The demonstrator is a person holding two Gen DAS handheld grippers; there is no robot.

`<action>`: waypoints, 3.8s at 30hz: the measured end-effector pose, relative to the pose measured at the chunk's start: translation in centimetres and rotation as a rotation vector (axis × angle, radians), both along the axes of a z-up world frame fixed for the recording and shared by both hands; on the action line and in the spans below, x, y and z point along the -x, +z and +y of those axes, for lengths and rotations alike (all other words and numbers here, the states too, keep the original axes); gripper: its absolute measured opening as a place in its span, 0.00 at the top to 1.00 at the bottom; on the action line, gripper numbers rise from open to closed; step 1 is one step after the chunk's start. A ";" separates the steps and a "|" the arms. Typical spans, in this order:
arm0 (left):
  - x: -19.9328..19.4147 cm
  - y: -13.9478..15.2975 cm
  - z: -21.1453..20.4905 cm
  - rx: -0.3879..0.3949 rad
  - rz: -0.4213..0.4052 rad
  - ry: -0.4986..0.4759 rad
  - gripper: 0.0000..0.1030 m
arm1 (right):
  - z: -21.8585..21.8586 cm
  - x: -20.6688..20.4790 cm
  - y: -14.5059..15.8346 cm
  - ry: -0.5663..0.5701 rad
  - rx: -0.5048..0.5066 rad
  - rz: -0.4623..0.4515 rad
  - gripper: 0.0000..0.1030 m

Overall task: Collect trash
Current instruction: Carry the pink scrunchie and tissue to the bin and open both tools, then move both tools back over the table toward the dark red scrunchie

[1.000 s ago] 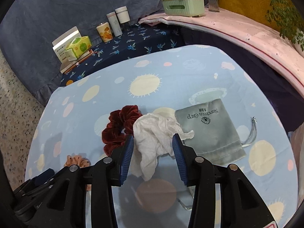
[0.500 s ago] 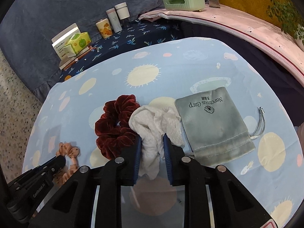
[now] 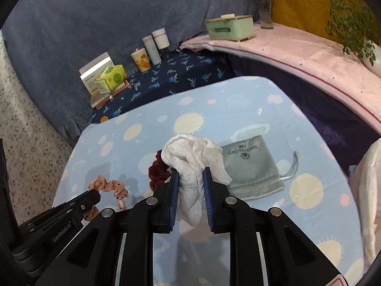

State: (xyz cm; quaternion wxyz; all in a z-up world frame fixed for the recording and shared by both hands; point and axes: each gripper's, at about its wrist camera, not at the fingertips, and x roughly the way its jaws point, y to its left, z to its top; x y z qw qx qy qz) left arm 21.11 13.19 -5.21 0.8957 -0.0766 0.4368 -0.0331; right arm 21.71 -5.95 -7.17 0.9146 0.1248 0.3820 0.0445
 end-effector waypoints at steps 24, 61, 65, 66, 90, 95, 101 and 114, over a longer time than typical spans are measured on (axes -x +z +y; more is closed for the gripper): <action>7.0 9.4 -17.5 -0.040 -0.184 -0.307 0.92 | -13.3 10.8 6.3 -0.206 -0.041 -0.133 0.81; 10.4 6.2 -36.3 -0.037 -0.135 -0.621 0.87 | -29.8 17.9 1.0 -0.506 -0.126 -0.070 0.78; 10.0 5.9 -36.1 -0.036 -0.133 -0.591 0.57 | -30.2 17.9 0.6 -0.530 -0.115 -0.054 0.70; 10.0 5.9 -36.0 -0.040 -0.137 -0.585 0.57 | -30.2 17.9 0.6 -0.536 -0.114 -0.055 0.70; 8.0 5.3 -31.2 -0.030 -0.103 -0.491 0.57 | -26.6 15.9 1.2 -0.464 -0.065 -0.043 0.67; 7.7 5.2 -30.0 -0.023 -0.098 -0.468 0.57 | -25.5 15.4 1.3 -0.443 -0.056 -0.037 0.67; 7.1 4.8 -28.2 -0.025 -0.089 -0.432 0.57 | -23.8 14.6 1.5 -0.410 -0.042 -0.032 0.67; 4.7 3.6 -22.2 -0.010 -0.047 -0.309 0.53 | -18.8 12.0 1.2 -0.312 -0.011 -0.011 0.67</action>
